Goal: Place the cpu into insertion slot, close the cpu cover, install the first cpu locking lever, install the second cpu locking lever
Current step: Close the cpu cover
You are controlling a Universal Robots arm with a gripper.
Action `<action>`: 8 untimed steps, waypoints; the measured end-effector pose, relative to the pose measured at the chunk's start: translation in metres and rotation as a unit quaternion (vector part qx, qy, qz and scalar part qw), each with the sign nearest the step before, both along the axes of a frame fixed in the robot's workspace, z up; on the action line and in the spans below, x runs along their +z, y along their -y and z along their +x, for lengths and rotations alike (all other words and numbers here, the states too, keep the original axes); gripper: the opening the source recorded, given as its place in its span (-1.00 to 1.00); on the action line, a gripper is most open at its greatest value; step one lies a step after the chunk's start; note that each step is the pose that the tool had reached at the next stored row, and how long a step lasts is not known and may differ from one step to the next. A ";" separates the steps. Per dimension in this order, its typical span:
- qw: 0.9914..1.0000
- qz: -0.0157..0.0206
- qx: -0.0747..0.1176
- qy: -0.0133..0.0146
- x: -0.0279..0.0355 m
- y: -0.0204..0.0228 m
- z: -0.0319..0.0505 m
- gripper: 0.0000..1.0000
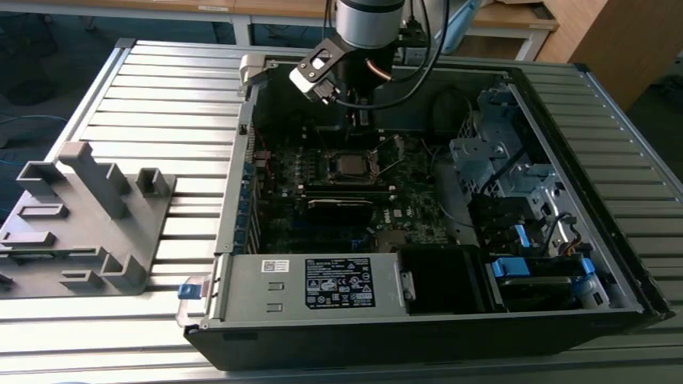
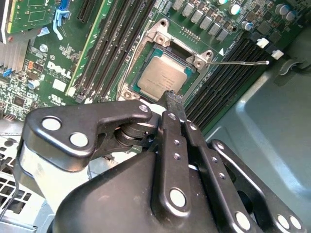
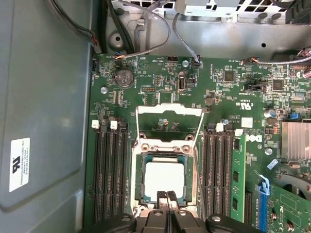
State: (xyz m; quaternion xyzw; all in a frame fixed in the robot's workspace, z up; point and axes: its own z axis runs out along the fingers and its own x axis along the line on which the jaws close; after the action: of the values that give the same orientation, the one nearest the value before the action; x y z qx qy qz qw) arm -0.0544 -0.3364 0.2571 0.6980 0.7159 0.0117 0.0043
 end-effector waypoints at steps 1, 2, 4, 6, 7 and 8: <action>1.000 0.000 0.000 0.000 0.0002 0.0000 0.0000 -0.79; 1.000 0.000 0.000 0.000 0.0002 0.0000 0.0000 -0.79; 1.000 0.000 0.000 0.000 0.0007 0.0000 0.0000 -0.79; 1.000 0.000 0.000 0.000 0.0007 0.0000 0.0000 -0.79; 1.000 0.000 0.000 0.000 0.0008 0.0000 0.0000 -0.79; 1.000 0.000 0.000 0.000 0.0008 0.0000 0.0000 -0.79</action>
State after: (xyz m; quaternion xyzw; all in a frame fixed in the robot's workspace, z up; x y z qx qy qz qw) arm -0.0544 -0.3364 0.2579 0.6980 0.7160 0.0117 0.0043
